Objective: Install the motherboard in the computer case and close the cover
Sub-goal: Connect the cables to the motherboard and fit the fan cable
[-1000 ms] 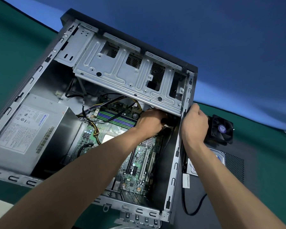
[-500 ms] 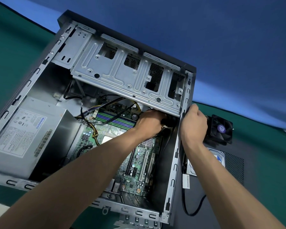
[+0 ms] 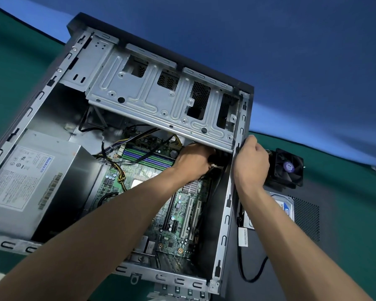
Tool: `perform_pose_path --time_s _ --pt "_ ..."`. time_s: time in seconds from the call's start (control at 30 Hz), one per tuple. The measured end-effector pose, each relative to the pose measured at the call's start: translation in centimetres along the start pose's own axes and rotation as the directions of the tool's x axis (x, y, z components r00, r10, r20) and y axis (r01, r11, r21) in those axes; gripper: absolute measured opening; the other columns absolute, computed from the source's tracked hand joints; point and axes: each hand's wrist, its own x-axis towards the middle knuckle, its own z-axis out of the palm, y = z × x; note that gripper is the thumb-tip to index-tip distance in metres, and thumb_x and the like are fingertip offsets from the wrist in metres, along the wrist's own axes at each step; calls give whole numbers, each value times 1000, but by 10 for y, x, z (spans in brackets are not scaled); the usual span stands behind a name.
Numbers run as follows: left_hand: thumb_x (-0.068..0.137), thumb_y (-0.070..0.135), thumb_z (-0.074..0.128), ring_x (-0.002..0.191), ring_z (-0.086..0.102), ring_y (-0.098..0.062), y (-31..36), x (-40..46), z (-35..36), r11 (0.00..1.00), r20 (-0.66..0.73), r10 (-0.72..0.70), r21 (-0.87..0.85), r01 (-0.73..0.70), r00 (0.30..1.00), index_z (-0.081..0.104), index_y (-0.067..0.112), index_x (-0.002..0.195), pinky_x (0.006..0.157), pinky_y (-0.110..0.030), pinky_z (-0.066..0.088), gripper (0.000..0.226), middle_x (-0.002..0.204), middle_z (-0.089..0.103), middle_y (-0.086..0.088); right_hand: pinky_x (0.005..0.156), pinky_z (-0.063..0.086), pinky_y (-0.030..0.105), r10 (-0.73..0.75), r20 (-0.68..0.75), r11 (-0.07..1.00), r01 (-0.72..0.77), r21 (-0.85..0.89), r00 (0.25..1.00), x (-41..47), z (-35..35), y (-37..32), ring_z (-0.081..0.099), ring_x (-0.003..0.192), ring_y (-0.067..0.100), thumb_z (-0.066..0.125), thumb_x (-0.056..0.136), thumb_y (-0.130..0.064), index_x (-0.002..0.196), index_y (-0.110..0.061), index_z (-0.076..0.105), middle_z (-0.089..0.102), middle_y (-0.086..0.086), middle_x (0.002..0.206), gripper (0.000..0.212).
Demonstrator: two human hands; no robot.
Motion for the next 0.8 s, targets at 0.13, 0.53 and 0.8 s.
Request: perform_pose_path --time_s 0.13,0.53,0.8 --pt "74 -9 50 53 47 -23 -1 1 1 999 -29 46 15 -46 999 70 -1 89 63 -24 44 26 73 66 -19 54 29 34 -2 -2 1000 2 0 1000 0 -1 1 32 54 15 33 97 -28 58 -16 30 37 -3 56 41" --pt "76 -11 51 62 63 -32 0 2 1 998 9 53 35 -53 999 65 -2 73 62 -28 47 17 66 63 -15 52 26 35 6 10 1000 -6 -2 1000 -1 -1 -1 30 53 16 33 96 -27 56 -17 28 35 -3 56 41" --pt "78 -5 54 62 63 -24 -1 3 2 1000 27 8 11 -8 1000 56 18 60 62 -21 45 29 53 42 8 52 26 35 1 12 1000 -1 1 1000 -1 0 -1 30 53 16 33 96 -26 56 -17 28 34 -3 56 41"
